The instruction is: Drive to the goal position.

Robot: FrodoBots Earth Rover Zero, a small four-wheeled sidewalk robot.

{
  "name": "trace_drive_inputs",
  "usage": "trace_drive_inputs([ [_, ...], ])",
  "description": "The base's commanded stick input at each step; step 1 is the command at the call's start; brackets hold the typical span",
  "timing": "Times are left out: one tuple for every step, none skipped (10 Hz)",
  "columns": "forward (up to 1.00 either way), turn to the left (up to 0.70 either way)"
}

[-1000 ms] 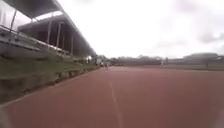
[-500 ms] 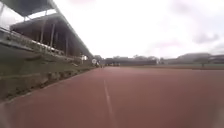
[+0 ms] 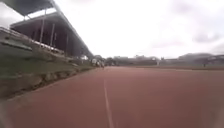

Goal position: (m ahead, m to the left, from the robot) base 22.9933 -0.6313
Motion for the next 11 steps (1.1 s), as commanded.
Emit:
trace_drive_inputs([
  [0.70,0.01],
  [0.70,0.01],
  [0.70,0.01],
  [0.70,0.01],
  [0.70,0.01],
  [0.70,0.01],
  [0.70,0.01],
  [0.70,0.01],
  [0.70,0.01],
  [0.70,0.01],
  [0.70,0.01],
])
